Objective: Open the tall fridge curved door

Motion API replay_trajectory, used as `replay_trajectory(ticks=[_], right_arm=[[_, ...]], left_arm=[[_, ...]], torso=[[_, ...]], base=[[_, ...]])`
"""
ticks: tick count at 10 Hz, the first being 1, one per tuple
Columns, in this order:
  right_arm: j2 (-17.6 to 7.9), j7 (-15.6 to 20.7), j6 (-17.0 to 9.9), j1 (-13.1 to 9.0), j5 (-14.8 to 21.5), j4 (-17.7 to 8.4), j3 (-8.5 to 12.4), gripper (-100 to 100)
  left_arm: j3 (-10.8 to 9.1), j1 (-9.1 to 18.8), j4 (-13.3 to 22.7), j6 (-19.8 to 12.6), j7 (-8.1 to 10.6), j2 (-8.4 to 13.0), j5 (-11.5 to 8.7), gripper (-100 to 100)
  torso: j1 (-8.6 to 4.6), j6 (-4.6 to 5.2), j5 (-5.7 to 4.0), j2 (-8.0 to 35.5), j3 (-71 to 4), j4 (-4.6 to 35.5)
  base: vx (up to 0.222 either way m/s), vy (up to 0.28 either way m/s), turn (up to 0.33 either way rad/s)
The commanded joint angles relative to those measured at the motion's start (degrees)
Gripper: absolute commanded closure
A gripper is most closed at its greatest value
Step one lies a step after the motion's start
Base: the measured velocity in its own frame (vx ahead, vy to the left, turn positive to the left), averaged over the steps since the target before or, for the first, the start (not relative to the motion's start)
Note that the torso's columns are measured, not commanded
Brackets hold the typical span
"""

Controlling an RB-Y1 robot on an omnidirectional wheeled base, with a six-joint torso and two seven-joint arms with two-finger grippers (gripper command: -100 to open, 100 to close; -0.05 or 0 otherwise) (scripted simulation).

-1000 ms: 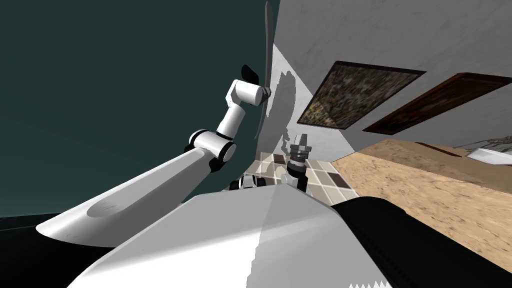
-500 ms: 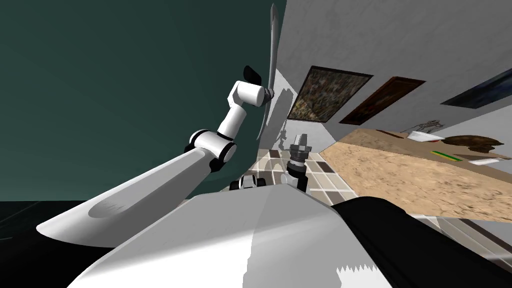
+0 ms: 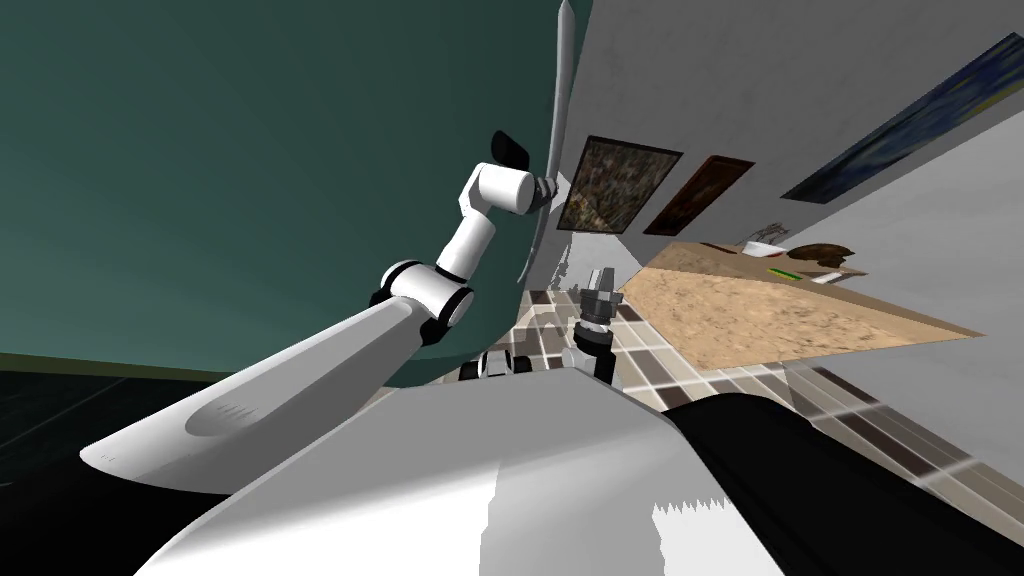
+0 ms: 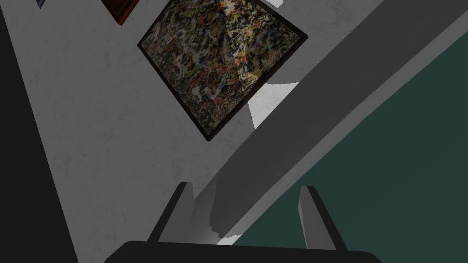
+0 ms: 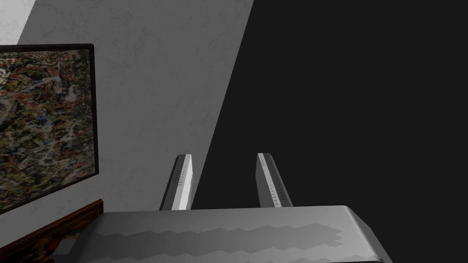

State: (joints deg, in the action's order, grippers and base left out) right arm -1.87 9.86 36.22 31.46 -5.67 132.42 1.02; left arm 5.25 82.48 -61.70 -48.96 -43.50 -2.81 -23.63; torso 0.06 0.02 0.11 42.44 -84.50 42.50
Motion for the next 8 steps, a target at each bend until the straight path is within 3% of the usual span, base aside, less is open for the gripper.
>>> replay_trajectory(ticks=[1, 6, 7, 8], right_arm=[[0.0, 0.0, 0.0, 0.0, 0.0, 0.0, 0.0, 0], [0.0, 0.0, 0.0, 0.1, 0.0, 0.0, 0.0, 0], [0.0, 0.0, 0.0, 0.0, 0.0, 0.0, 0.0, 0], [0.0, 0.0, 0.0, 0.0, 0.0, 0.0, 0.0, 0]], left_arm=[[-0.24, 1.8, -1.0, -2.3, 0.04, 0.6, -1.8, -100], [-2.22, 6.2, -2.1, -7.3, 0.61, 1.9, -3.7, -100], [-1.85, 5.3, -2.9, -7.1, 0.81, 1.7, -3.2, -100], [-1.90, 5.3, -3.0, -7.3, 0.88, 1.7, -3.2, 0]], torso=[[-0.09, 0.05, -0.02, 0.0, 0.0, 0.0], [0.02, -0.04, -0.07, -0.3, -0.2, -0.3], [0.01, -0.01, -0.08, 0.0, 0.0, -0.2], [0.01, 0.00, -0.09, 0.1, 0.1, -0.1]], base=[[-0.102, -0.003, 0.028], [0.058, -0.040, 0.057], [0.021, -0.009, 0.007], [0.011, -0.001, 0.007]])
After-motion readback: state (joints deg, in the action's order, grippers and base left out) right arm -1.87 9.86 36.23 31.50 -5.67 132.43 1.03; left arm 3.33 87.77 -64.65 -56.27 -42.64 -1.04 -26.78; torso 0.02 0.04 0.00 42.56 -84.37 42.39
